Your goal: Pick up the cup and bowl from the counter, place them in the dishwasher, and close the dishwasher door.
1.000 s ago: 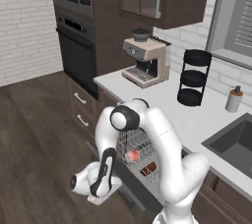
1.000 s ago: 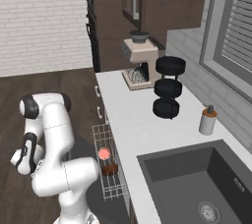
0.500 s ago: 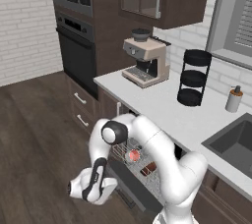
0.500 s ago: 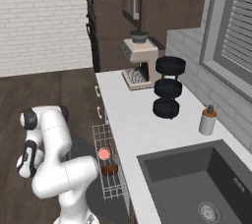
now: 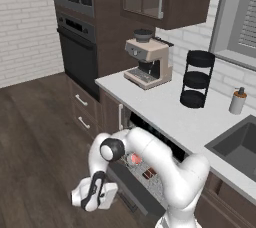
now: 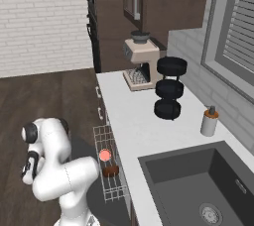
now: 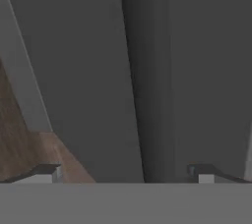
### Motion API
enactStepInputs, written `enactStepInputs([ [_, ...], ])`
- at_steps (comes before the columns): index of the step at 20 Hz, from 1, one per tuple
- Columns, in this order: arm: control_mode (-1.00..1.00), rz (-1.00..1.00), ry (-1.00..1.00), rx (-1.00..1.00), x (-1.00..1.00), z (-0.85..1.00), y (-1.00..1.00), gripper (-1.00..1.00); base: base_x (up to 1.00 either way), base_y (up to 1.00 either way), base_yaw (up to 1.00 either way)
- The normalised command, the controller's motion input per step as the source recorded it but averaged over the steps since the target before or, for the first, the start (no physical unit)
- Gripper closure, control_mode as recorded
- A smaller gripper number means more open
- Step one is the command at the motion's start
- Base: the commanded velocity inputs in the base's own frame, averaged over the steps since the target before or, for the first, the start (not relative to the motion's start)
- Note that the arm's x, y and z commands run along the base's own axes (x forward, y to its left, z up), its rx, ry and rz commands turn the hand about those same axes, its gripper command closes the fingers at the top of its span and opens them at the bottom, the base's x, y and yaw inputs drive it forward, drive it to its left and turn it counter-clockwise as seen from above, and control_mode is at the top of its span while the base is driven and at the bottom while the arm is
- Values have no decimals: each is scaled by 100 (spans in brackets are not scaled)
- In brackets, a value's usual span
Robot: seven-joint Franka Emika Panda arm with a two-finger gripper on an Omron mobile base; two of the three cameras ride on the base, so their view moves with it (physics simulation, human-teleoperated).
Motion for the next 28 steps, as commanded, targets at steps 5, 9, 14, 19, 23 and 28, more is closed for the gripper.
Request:
enactStepInputs([
  [5, -100, 0, 9, -4, 41, -1, -62, -100, 0, 0, 0],
  [9, -100, 0, 3, 0, 24, 4, -66, -100, 0, 0, 0],
  [14, -100, 0, 0, 0, 0, 27, -99, -100, 0, 0, 0],
  [19, -100, 0, 0, 0, 0, 34, -100, -100, 0, 0, 0],
  [23, -100, 0, 0, 0, 7, 21, -100, -100, 0, 0, 0],
  [28, -100, 0, 3, 0, 28, 4, -100, -100, 0, 0, 0],
])
